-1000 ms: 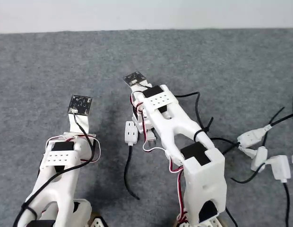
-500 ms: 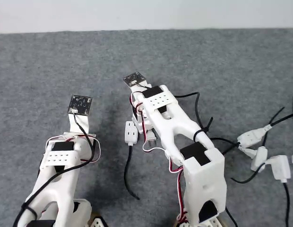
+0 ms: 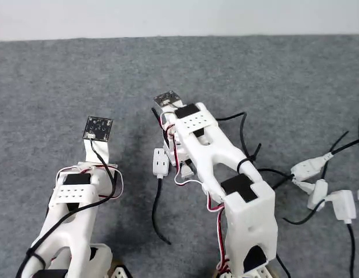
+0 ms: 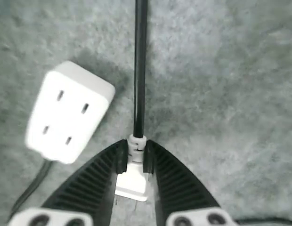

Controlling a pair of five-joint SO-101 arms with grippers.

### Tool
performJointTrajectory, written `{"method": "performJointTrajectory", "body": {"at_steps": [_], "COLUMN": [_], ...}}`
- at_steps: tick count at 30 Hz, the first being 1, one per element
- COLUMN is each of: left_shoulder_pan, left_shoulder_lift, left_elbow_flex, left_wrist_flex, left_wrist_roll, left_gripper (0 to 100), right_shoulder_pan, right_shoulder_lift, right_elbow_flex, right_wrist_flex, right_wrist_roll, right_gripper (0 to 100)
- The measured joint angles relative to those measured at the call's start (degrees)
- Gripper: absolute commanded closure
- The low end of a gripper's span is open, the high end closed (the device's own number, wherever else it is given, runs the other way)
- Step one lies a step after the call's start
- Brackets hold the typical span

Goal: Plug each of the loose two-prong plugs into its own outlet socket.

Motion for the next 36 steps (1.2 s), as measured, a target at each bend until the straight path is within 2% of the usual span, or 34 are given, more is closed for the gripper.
{"method": "performJointTrajectory", "body": {"at_steps": [7, 13, 17, 19, 24, 32, 36], "left_shoulder_pan": [-1.49, -1.67, -1.23, 0.35, 1.85, 3.34, 5.54], "left_shoulder_lift": [4.48, 18.64, 24.88, 26.29, 27.08, 26.2, 20.04], "left_elbow_flex": [-2.99, -13.54, -19.78, -21.19, -22.07, -21.54, -15.21], "left_wrist_flex": [4.48, 11.52, 16.97, 18.73, 19.87, 21.98, 21.98], "left_wrist_roll": [-0.26, -5.71, -12.84, -16.26, -18.37, -27.6, -31.56], "left_gripper": [99, 99, 99, 99, 99, 99, 99], "right_shoulder_pan": [-2.73, -4.57, -6.95, -9.23, -14.15, -15.65, -15.65], "right_shoulder_lift": [-16.79, -31.91, -38.51, -40.35, -41.32, -41.58, -41.58], "right_elbow_flex": [1.58, 9.67, 16.0, 18.37, 22.33, 25.67, 25.67], "right_wrist_flex": [2.55, 0.44, -3.16, -4.4, -6.95, -10.9, -10.99], "right_wrist_roll": [-0.09, -0.09, -0.09, -0.09, -1.67, -2.37, -2.37], "right_gripper": [99.1, 99.1, 99.1, 99.1, 99.1, 99.1, 99.1]}}
